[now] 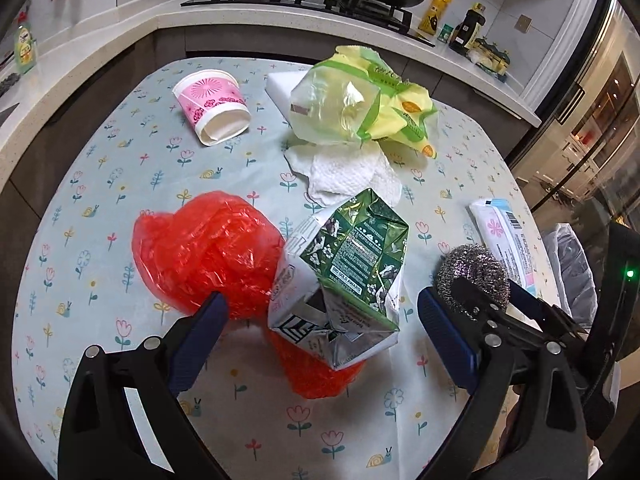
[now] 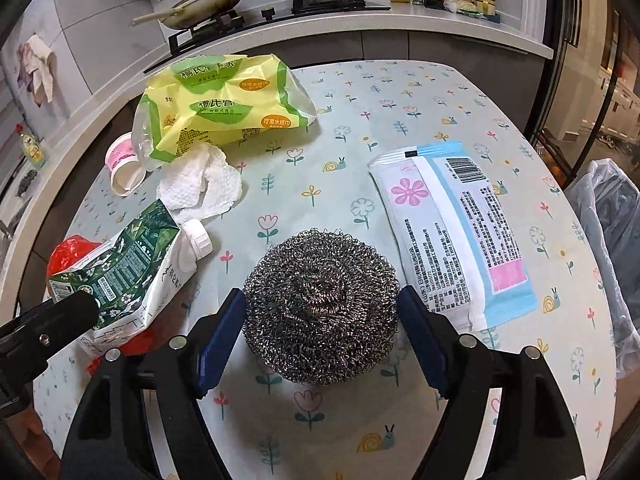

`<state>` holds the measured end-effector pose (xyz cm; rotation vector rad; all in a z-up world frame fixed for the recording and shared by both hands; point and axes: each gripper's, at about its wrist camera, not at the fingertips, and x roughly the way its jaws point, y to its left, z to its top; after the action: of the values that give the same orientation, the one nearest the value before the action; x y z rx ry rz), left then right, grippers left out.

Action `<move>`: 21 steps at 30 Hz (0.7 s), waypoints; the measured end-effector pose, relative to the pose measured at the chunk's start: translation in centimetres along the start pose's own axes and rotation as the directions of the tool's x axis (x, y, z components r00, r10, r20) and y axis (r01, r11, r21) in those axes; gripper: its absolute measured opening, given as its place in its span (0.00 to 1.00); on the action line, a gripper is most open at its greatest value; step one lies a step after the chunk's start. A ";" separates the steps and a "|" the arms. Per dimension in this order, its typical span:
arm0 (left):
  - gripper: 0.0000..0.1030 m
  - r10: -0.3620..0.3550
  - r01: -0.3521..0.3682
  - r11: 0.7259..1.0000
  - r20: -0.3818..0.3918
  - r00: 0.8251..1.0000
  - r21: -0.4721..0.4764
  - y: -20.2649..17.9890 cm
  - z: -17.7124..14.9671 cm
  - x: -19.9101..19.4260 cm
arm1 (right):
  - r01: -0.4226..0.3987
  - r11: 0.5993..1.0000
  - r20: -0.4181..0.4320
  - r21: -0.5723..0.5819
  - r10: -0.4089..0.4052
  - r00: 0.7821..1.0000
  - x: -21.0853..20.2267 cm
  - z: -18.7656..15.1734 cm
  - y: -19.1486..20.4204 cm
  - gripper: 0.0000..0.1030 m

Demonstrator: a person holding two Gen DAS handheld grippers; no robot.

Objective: Collect trash
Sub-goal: 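Grasp the green milk carton with left gripper while right gripper grasps the steel wool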

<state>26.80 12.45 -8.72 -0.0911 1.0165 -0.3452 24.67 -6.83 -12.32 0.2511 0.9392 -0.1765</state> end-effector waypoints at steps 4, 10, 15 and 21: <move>0.81 -0.007 0.007 1.000 -0.006 1.000 -0.003 -0.2 -0.1 0.5 | -0.006 1.000 0.006 -0.004 0.006 1.000 -0.1 -0.2 0.0 0.70; 0.43 -0.030 0.030 1.000 -0.030 0.999 0.009 -0.4 0.0 0.4 | -0.027 1.000 0.008 0.002 0.027 1.000 -1.2 0.0 -0.5 0.55; 0.40 -0.007 0.007 1.000 -0.007 1.000 0.018 -0.8 -0.1 -0.4 | -0.041 0.999 0.015 0.012 0.040 0.999 -2.0 0.1 -0.9 0.42; 0.37 0.006 -0.007 0.999 0.039 0.999 0.044 -1.8 0.1 -2.0 | -0.053 0.998 0.016 0.017 0.053 0.998 -2.6 -0.2 -1.3 0.37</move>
<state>25.45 11.39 -6.60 -0.0549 0.9699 -0.3584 22.63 -7.92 -10.49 0.2898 0.9151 -0.1377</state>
